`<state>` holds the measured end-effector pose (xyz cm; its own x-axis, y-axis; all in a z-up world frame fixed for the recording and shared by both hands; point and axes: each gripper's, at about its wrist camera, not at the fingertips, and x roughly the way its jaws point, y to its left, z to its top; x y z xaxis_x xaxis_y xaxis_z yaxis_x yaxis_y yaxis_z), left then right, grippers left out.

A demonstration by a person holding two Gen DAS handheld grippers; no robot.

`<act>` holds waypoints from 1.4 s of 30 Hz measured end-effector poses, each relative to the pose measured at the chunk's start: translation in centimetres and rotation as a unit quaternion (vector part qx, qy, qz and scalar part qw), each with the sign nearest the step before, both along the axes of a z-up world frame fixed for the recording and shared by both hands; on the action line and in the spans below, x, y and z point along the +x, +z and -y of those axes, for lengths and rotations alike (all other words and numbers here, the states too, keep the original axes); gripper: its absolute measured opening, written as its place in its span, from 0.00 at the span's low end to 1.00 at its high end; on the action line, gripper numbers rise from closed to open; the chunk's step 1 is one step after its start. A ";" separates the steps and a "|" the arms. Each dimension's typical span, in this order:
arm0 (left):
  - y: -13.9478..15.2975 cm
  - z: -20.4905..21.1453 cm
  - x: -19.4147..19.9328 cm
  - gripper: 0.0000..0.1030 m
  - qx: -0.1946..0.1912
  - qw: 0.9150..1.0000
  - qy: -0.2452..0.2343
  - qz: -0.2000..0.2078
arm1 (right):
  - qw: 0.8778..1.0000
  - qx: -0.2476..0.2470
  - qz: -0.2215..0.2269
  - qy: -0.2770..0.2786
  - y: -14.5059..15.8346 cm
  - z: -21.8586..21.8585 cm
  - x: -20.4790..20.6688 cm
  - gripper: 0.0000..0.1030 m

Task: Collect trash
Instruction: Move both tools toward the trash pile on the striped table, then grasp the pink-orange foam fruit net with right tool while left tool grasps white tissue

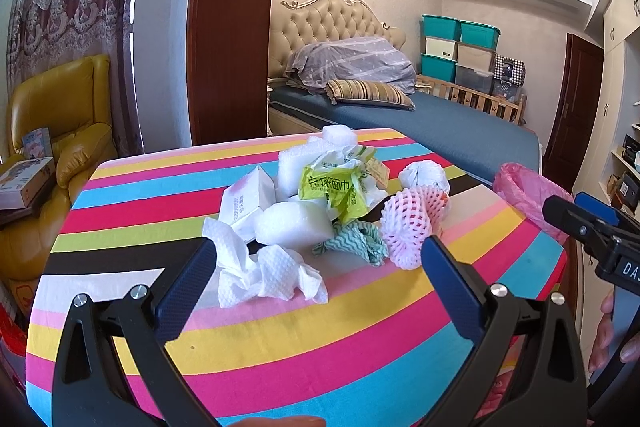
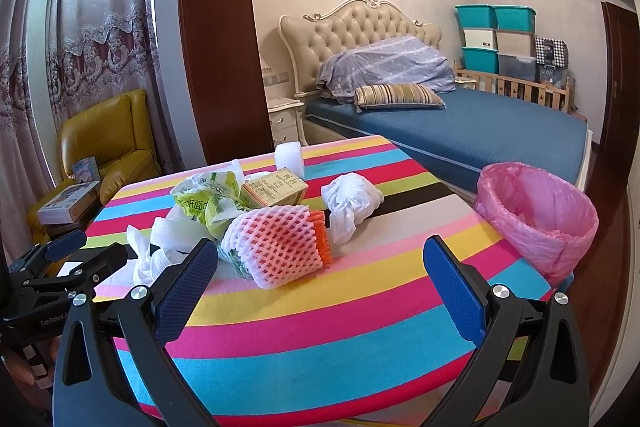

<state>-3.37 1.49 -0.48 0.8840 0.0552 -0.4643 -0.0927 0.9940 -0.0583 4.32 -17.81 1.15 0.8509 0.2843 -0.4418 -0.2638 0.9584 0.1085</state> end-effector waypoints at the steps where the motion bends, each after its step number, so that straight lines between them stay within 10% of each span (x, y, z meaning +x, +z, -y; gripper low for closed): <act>1: 0.0 0.0 0.0 0.96 0.000 1.000 0.000 -0.001 | 1.000 0.000 -0.001 0.000 -0.1 0.0 0.0 0.93; 42: -5.8 -5.3 6.0 0.96 -0.015 0.992 0.055 -0.116 | 0.991 -0.016 -0.103 0.084 -6.0 -5.6 10.6 0.93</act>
<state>2.59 6.83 -6.30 0.7429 0.1286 -0.6569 -0.2144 0.9754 -0.0515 14.96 -12.24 -4.87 0.6830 0.3978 -0.6126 -0.3956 0.9065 0.1476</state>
